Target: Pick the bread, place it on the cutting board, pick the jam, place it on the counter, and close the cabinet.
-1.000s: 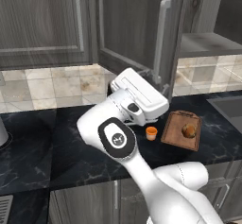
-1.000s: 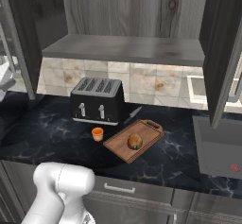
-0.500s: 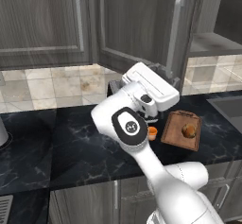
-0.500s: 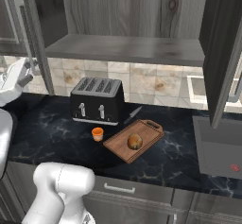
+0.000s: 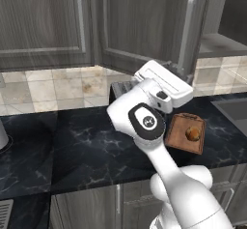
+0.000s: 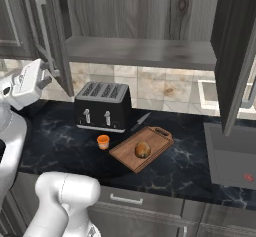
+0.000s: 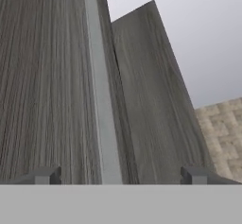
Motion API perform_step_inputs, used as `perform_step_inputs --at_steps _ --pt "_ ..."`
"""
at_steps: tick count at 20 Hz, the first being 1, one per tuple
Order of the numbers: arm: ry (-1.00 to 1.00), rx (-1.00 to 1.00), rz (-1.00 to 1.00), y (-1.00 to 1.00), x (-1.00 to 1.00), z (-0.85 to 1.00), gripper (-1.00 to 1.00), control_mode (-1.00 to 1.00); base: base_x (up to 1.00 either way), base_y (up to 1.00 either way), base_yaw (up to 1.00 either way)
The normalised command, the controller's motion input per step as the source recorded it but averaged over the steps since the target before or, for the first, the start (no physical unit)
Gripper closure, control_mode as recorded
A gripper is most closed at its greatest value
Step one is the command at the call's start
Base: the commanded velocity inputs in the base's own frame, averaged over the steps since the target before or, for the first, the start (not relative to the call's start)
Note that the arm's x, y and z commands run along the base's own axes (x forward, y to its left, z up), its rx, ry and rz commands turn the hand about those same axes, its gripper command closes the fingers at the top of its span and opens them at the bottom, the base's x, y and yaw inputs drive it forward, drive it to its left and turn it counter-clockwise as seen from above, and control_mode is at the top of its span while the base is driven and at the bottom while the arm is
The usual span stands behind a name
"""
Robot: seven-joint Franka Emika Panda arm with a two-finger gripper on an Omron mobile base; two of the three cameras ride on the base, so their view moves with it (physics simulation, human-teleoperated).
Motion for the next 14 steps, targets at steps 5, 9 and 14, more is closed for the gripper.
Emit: perform_step_inputs --at_steps 5,9,14 --pt "0.00 0.01 0.07 -0.37 0.08 0.04 -1.00 -1.00 0.00 0.00 0.00" --pt "0.00 0.01 0.09 -0.33 0.06 0.06 -1.00 -1.00 0.00 0.00 0.00" --pt "0.00 0.02 0.10 -0.29 0.13 0.04 -1.00 -1.00 0.00 0.00 0.00"
